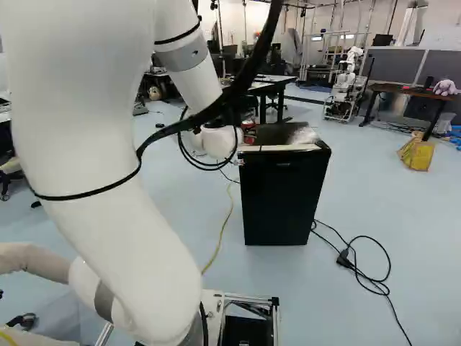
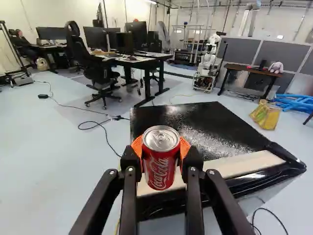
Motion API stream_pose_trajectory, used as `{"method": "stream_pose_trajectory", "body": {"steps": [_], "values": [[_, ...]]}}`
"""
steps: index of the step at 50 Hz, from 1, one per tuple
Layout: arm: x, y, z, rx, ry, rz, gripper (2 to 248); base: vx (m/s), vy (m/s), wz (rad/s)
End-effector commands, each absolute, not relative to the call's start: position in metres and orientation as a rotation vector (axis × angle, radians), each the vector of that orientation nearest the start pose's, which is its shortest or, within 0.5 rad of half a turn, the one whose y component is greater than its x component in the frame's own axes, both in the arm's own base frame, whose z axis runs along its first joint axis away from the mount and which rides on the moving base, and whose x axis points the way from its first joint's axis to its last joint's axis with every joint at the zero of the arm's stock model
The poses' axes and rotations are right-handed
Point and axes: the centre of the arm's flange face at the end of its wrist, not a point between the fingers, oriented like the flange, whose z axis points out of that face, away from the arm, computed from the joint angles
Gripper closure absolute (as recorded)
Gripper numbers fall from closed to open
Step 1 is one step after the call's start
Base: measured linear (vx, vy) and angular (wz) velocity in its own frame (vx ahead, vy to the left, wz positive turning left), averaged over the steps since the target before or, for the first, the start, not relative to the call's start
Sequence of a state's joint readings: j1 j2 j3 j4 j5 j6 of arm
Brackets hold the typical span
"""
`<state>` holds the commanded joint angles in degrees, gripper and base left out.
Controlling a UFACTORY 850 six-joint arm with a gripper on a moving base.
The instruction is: Grab a drink from the fridge
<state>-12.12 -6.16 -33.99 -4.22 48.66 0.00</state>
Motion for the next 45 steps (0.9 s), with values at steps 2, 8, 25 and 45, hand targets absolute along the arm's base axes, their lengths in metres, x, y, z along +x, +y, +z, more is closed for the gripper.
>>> {"method": "stream_pose_trajectory", "body": {"steps": [2,8,25,45], "values": [[0.446,-0.087,0.423,-2.560,0.148,-2.004,157,0.000,0.000,0.000],[0.427,-0.074,0.419,-2.559,0.131,-1.983,157,0.000,0.000,0.000],[0.374,-0.041,0.405,-2.558,0.086,-1.927,157,0.000,0.000,0.000],[0.324,-0.018,0.388,-2.557,0.045,-1.877,157,0.000,0.000,0.000]]}}
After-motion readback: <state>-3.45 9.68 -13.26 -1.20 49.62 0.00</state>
